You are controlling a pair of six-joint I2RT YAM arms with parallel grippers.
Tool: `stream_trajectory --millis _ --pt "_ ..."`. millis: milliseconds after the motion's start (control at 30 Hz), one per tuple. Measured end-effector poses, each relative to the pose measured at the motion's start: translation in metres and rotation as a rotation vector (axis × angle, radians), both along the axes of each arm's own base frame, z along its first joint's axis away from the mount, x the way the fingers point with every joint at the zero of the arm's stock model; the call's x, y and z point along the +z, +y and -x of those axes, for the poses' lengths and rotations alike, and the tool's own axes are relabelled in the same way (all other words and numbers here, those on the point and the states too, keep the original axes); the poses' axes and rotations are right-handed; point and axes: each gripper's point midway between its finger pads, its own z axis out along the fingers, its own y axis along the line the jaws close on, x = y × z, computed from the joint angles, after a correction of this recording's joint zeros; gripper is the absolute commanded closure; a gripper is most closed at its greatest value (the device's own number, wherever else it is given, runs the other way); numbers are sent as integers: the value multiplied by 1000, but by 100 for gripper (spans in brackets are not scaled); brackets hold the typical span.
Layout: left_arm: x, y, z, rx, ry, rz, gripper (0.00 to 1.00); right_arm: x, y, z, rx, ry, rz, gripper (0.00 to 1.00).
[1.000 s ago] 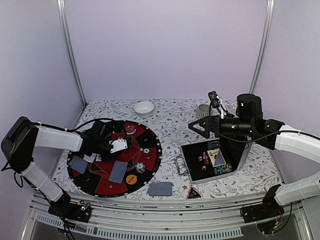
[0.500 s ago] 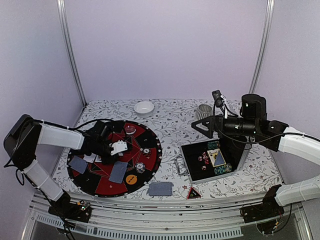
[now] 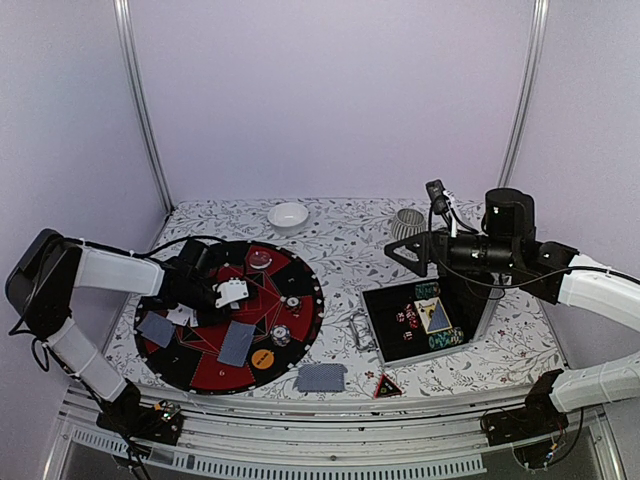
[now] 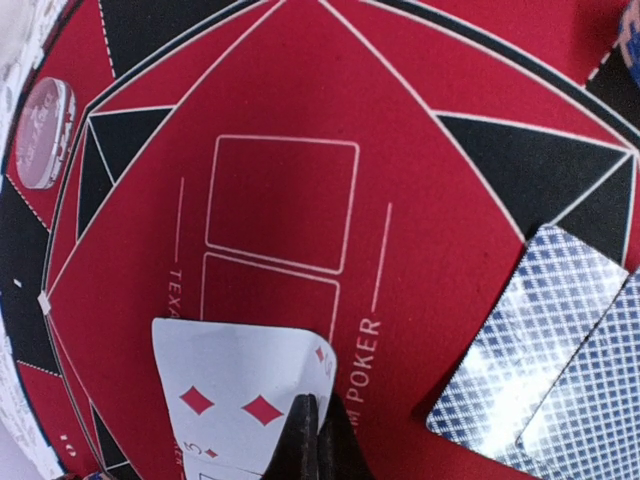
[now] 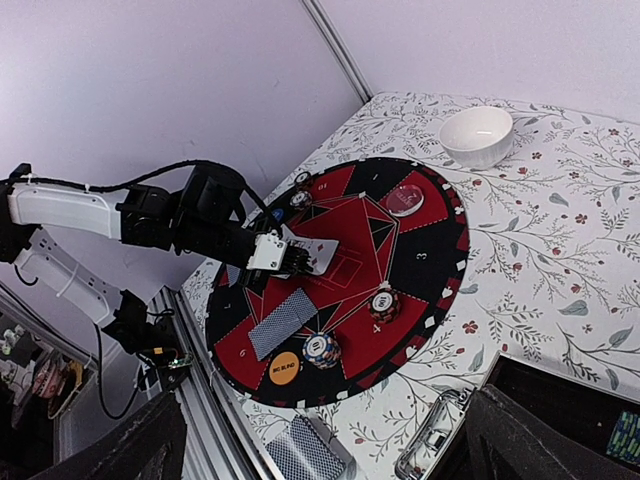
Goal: Distribute texas hold em gaming equipment
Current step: Place the poker card in the community card area.
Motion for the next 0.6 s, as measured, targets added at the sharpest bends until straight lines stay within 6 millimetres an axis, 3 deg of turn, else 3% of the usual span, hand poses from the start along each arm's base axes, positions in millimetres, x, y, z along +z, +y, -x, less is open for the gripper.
stream_trajectory --millis 300,500,600 --pt "-1 1 1 -2 6 -5 89 -2 -1 0 0 1 5 1" --pt "2 4 -2 22 7 -11 59 -2 -1 0 0 -1 6 1" --pt "5 6 -4 41 0 -14 57 -2 -1 0 0 -1 6 1"
